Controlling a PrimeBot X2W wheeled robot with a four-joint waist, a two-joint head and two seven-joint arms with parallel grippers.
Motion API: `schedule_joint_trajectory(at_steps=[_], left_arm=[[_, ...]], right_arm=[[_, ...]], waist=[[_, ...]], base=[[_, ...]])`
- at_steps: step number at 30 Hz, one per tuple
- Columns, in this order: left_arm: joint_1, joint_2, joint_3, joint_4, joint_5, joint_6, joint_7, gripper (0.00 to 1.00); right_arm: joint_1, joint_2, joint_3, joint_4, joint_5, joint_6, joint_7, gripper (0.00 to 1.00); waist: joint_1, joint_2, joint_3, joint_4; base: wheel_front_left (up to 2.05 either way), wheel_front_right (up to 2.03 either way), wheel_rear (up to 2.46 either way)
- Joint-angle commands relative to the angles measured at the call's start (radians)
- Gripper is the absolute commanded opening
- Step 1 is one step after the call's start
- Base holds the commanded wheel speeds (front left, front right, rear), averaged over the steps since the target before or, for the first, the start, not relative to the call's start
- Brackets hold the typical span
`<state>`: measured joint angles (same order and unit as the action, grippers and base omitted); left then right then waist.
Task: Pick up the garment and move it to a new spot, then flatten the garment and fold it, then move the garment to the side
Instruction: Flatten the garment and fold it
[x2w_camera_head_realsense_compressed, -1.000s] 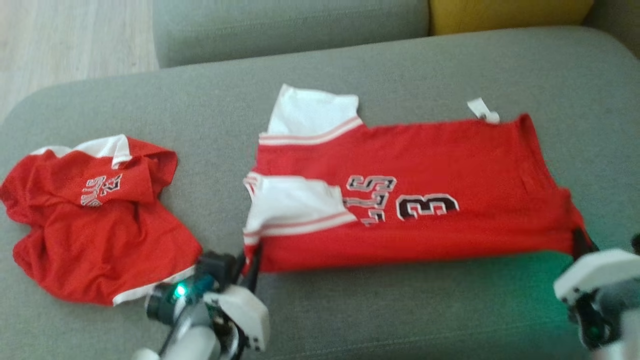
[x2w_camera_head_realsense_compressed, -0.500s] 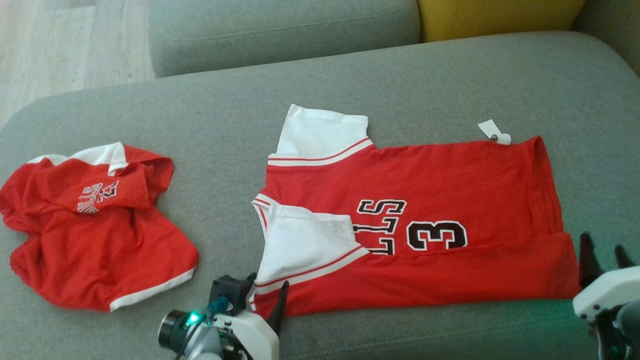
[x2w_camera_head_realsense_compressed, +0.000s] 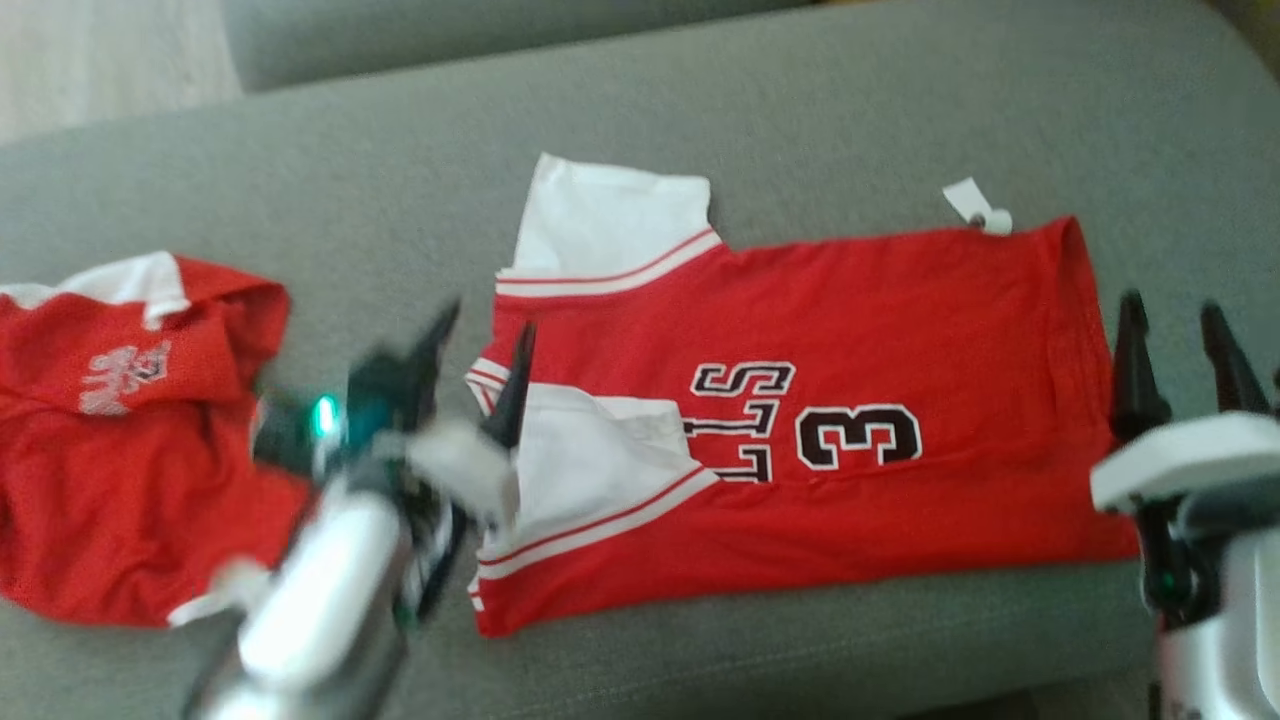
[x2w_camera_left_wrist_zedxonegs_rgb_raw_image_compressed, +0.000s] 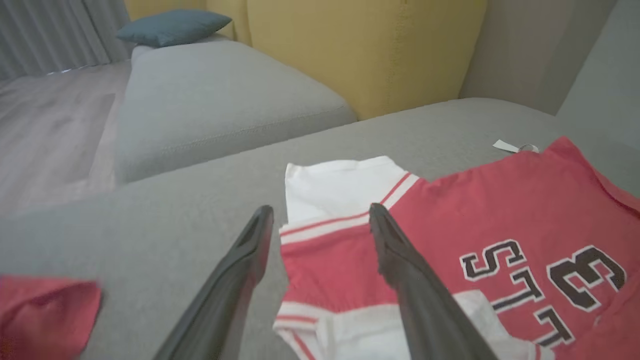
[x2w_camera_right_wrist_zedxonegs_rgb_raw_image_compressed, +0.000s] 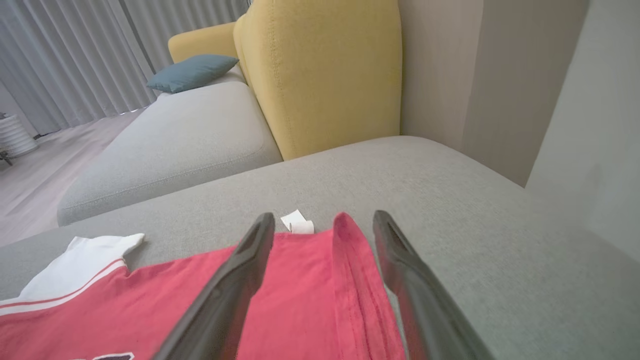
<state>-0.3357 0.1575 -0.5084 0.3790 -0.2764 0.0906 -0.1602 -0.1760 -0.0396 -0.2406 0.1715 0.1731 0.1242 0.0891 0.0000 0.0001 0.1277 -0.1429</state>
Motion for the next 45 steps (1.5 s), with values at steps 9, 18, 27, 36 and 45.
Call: schedule_joint_trajectory(at_steps=[9, 18, 27, 36, 45], left_arm=[[-0.482, 0.081, -0.007, 0.166, 0.03, -0.179, 0.177, 1.0], [-0.765, 0.139, -0.104, 0.42, -0.058, -0.221, 0.345, 1.0], [-0.863, 0.18, -0.253, 0.544, -0.191, -0.221, 0.412, 1.0], [-0.907, 0.192, -0.324, 0.639, -0.23, -0.221, 0.365, 1.0], [-0.936, 0.176, -0.378, 0.68, -0.291, -0.221, 0.384, 1.0]], right_arm=[[-0.228, -0.011, 0.128, -0.048, -0.035, 0.007, -0.035, 1.0], [-0.349, -0.011, 0.187, -0.025, -0.021, 0.007, -0.053, 1.0], [-0.368, -0.011, 0.201, 0.017, 0.009, 0.007, -0.088, 1.0], [-0.371, -0.011, 0.218, 0.038, 0.024, 0.007, -0.104, 1.0], [-0.385, -0.011, 0.228, 0.045, 0.033, 0.007, -0.11, 1.0]], waist=[[0.0, -0.0001, 0.219, -0.117], [0.0, -0.0001, 0.31, -0.19], [0.0, -0.0001, 0.326, -0.216], [0.0, -0.0001, 0.339, -0.233], [0.0, -0.0001, 0.361, -0.248]], base=[[0.0, 0.0, 0.0], [0.0, 0.0, 0.0], [0.0, 0.0, 0.0], [0.0, 0.0, 0.0], [0.0, 0.0, 0.0]])
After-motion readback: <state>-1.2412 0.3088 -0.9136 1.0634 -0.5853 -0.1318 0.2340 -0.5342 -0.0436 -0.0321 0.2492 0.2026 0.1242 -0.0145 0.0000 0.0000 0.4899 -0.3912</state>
